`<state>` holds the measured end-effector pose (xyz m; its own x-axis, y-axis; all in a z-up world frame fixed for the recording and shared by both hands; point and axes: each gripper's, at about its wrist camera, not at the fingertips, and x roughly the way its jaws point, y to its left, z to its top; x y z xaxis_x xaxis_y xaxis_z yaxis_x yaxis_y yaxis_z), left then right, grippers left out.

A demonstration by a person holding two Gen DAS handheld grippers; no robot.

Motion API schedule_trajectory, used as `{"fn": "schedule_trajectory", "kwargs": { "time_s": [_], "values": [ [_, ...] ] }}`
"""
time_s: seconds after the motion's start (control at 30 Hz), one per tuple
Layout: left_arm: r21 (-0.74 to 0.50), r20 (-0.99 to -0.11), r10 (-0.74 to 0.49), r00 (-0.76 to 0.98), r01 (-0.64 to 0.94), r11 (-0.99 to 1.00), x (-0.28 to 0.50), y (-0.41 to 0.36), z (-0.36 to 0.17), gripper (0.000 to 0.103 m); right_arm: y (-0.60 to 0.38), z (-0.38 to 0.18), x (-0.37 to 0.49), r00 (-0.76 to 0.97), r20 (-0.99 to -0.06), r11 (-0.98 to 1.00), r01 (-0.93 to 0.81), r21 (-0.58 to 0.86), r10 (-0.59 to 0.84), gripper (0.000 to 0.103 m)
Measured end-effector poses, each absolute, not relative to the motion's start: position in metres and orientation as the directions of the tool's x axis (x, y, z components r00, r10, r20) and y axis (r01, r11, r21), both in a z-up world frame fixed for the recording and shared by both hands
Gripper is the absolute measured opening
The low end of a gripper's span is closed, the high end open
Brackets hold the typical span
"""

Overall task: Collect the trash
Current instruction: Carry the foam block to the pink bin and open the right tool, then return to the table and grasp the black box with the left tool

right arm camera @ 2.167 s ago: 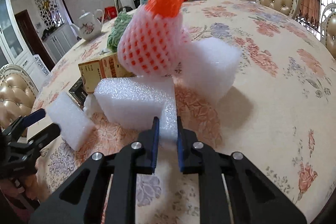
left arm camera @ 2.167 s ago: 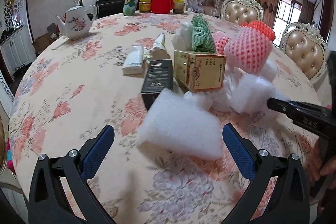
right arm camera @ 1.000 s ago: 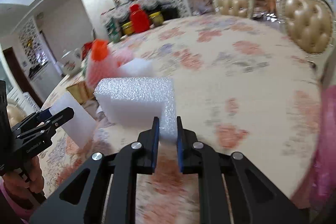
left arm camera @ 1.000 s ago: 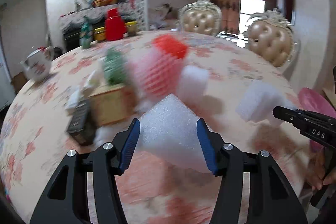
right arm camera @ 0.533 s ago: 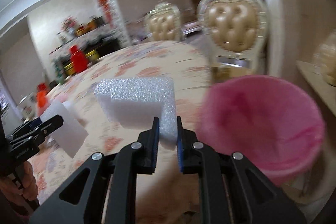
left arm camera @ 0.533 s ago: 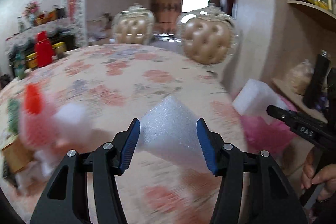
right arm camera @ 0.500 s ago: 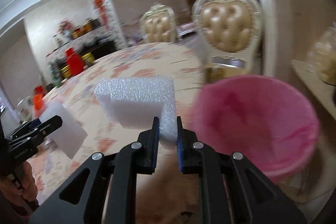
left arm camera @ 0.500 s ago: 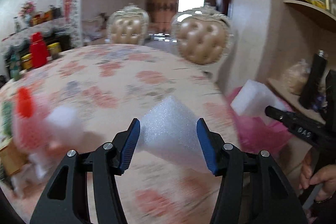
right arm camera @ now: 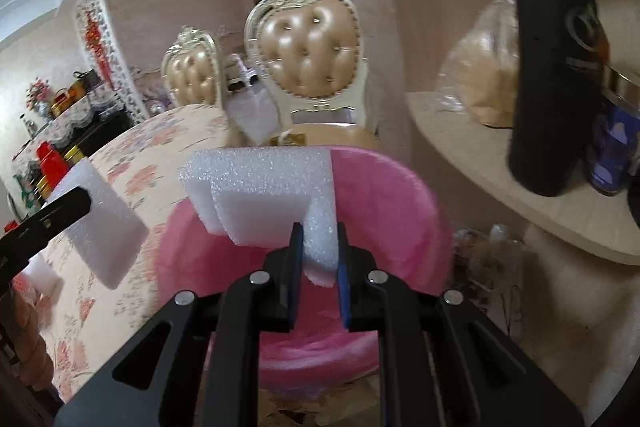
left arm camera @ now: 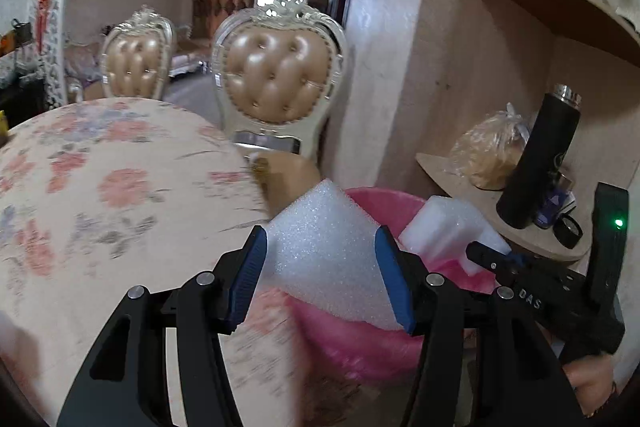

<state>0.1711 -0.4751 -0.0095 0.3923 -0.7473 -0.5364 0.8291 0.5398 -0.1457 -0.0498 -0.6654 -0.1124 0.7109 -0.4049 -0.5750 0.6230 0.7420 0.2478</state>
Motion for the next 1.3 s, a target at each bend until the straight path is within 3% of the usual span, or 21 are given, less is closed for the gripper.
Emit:
{"fn": "schedule_trajectory", "kwargs": {
  "time_s": [0.3, 0.33, 0.37, 0.4, 0.43, 0.47, 0.63, 0.7, 0.83, 1.0, 1.3],
  "values": [
    [-0.126, -0.565, -0.747, 0.352, 0.857, 0.499, 0.169, -0.530, -0.035, 0.054, -0.683, -0.116, -0.048, 0.698, -0.579, 0.743, 0.632, 0.221, -0.421, 0.019],
    [-0.124, -0.571, -0.742, 0.352, 0.856, 0.501, 0.170, -0.532, -0.038, 0.055, -0.682, -0.116, -0.048, 0.699, -0.578, 0.744, 0.631, 0.219, -0.422, 0.027],
    [-0.119, -0.576, -0.736, 0.357, 0.853, 0.507, 0.171, -0.532, -0.041, 0.057, -0.680, -0.115, -0.049, 0.699, -0.573, 0.743, 0.633, 0.219, -0.427, 0.042],
    [-0.113, -0.578, -0.730, 0.365, 0.850, 0.514, 0.172, -0.532, -0.043, 0.066, -0.680, -0.114, -0.052, 0.707, -0.560, 0.741, 0.632, 0.226, -0.432, 0.047],
    [-0.110, -0.575, -0.728, 0.373, 0.847, 0.521, 0.172, -0.529, -0.044, 0.080, -0.680, -0.112, -0.052, 0.710, -0.553, 0.740, 0.633, 0.227, -0.437, 0.049],
    [-0.111, -0.564, -0.730, 0.387, 0.840, 0.531, 0.173, -0.526, -0.043, 0.085, -0.680, -0.110, -0.053, 0.711, -0.546, 0.739, 0.634, 0.226, -0.443, 0.049],
    [-0.104, -0.544, -0.726, 0.421, 0.825, 0.556, 0.173, -0.510, -0.034, 0.090, -0.676, -0.100, -0.058, 0.718, -0.525, 0.731, 0.640, 0.238, -0.457, 0.049],
    [-0.088, -0.526, -0.717, 0.457, 0.809, 0.581, 0.171, -0.493, -0.030, 0.093, -0.666, -0.094, -0.060, 0.730, -0.510, 0.744, 0.626, 0.233, -0.455, 0.049],
    [-0.034, -0.509, -0.665, 0.547, 0.759, 0.651, 0.169, -0.442, -0.027, 0.094, -0.634, -0.082, -0.054, 0.768, -0.473, 0.795, 0.572, 0.204, -0.431, 0.067],
    [-0.035, -0.494, -0.585, 0.643, 0.658, 0.752, 0.174, -0.345, -0.025, 0.094, -0.578, -0.075, -0.021, 0.836, -0.455, 0.885, 0.427, 0.188, -0.307, 0.074],
    [-0.001, -0.476, -0.335, 0.813, 0.381, 0.925, 0.171, -0.168, -0.020, 0.094, -0.443, -0.075, 0.060, 0.874, -0.486, 0.973, 0.106, 0.205, 0.006, 0.075]
  ]
}}
